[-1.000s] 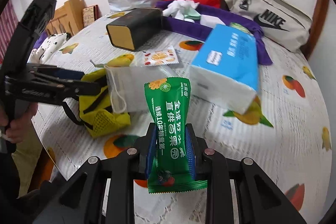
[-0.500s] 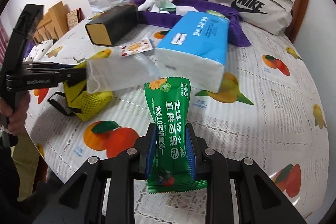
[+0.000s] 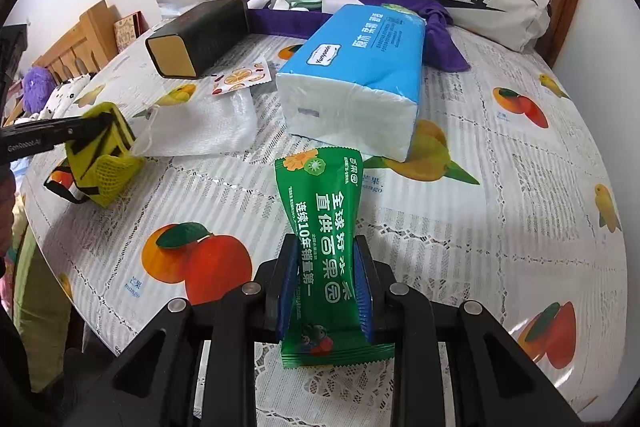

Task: Organize soft objects
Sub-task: 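Lift the snack packet and yellow bag and carry both toward the purple towel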

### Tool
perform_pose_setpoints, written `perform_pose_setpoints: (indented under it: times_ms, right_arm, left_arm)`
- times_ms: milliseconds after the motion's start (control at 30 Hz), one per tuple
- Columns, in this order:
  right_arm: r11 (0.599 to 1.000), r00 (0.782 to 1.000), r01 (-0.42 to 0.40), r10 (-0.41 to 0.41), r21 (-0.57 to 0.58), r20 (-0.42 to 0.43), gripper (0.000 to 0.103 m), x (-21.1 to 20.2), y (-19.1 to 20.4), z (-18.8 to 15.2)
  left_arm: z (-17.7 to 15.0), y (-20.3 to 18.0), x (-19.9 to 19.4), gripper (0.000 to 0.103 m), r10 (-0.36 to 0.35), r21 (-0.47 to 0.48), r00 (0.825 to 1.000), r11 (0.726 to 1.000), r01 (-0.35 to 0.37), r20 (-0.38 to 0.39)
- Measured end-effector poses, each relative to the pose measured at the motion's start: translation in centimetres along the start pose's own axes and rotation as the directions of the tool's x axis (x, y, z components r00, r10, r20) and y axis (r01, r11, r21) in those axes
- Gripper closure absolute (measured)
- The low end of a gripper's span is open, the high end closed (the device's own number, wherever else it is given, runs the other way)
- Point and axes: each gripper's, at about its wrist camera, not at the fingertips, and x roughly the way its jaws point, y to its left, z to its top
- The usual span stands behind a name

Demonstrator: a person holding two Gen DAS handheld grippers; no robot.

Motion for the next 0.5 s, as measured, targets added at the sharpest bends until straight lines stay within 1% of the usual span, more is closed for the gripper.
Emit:
perform_pose_setpoints:
  times_ms: [67, 167, 233, 333, 500]
  right_arm:
    - [1.000, 1.000, 0.002, -0.002, 0.001, 0.004, 0.076, -0.3, 0.0, 0.0]
    - [1.000, 1.000, 0.005, -0.005, 0.001, 0.013, 0.076, -0.7, 0.0, -0.1]
    - [1.000, 1.000, 0.005, -0.005, 0.002, 0.018, 0.076, -1.0, -0.1, 0.0]
    - [1.000, 1.000, 0.007, -0.007, 0.005, 0.023, 0.076, -1.3, -0.1, 0.0]
    - [1.000, 0.999, 0.009, -0.009, 0.007, 0.031, 0.076, -2.0, -0.2, 0.3]
  left_arm:
    - [0.0, 0.2, -0.5, 0.075, -0.006, -0.005, 1.000, 1.000, 0.006, 0.009]
    - [0.0, 0.6, -1.4, 0.075, -0.043, -0.024, 0.999, 0.999, 0.043, 0.025]
    - [0.1, 0.6, -1.9, 0.075, -0.028, -0.021, 0.999, 0.999, 0.029, 0.038]
    - [0.3, 0.6, -2.3, 0.075, -0.039, -0.031, 0.998, 0.999, 0.040, 0.043]
    - [0.8, 0.5, -3.0, 0.075, -0.037, -0.033, 0.997, 0.999, 0.039, 0.061]
